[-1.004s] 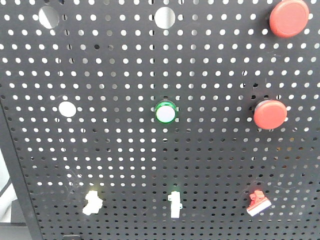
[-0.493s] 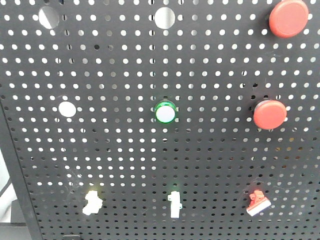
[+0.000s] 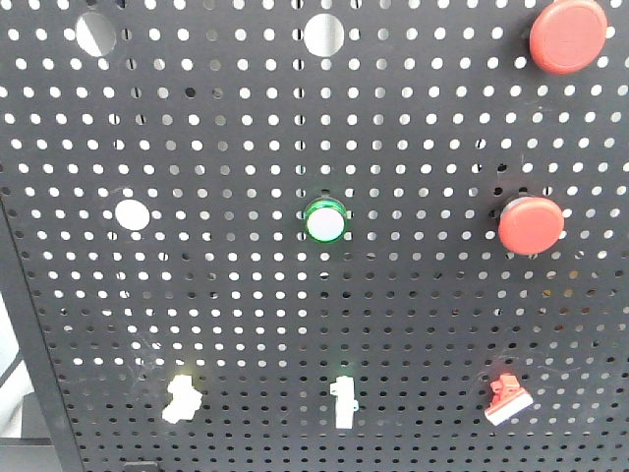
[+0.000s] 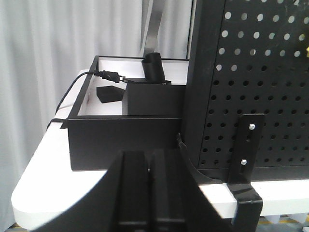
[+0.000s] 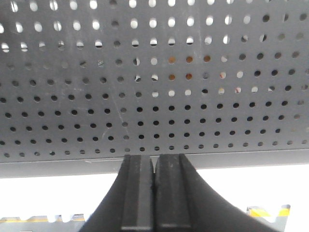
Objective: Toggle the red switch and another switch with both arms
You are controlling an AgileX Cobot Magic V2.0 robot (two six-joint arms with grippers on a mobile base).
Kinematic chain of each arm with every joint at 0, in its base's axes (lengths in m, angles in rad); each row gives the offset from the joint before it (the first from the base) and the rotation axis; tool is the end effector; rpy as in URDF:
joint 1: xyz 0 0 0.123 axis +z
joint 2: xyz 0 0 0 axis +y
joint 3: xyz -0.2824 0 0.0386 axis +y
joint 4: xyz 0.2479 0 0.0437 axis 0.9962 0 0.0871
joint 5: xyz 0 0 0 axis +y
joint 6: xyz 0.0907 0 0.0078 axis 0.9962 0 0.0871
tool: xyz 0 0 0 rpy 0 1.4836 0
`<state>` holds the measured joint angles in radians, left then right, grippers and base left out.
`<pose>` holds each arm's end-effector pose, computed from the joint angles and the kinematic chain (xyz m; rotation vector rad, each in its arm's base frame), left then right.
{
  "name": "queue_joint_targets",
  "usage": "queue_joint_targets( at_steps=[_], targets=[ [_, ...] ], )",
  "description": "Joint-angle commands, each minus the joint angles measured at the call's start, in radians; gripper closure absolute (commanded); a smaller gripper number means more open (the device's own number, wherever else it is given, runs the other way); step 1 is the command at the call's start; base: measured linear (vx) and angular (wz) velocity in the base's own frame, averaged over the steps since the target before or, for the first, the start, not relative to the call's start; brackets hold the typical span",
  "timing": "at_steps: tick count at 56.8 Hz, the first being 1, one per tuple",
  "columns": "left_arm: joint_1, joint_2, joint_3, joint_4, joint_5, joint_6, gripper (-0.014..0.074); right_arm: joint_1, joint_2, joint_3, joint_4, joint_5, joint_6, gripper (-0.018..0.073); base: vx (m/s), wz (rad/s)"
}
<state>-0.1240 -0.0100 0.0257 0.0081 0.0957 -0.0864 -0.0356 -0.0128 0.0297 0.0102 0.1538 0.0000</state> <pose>0.0564 -0.0070 0.1962 0.0359 1.5968 -0.1568 0.0564 -0.0019 0.1898 0.0366 1.6539 -0.0181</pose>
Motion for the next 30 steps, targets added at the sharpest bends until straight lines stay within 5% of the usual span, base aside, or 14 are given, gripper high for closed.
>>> queue_joint_targets(
  at_steps=[1,30],
  targets=[
    [0.002,-0.019,0.02,-0.008,-0.083,-0.001,0.0594,-0.007,-0.011,0.006,-0.01,-0.092,0.0,0.0565,0.0,0.0],
    [0.002,-0.019,0.02,-0.008,-0.083,-0.001,0.0594,-0.007,-0.011,0.007,-0.01,-0.092,0.0,0.0565,0.0,0.0]
  ],
)
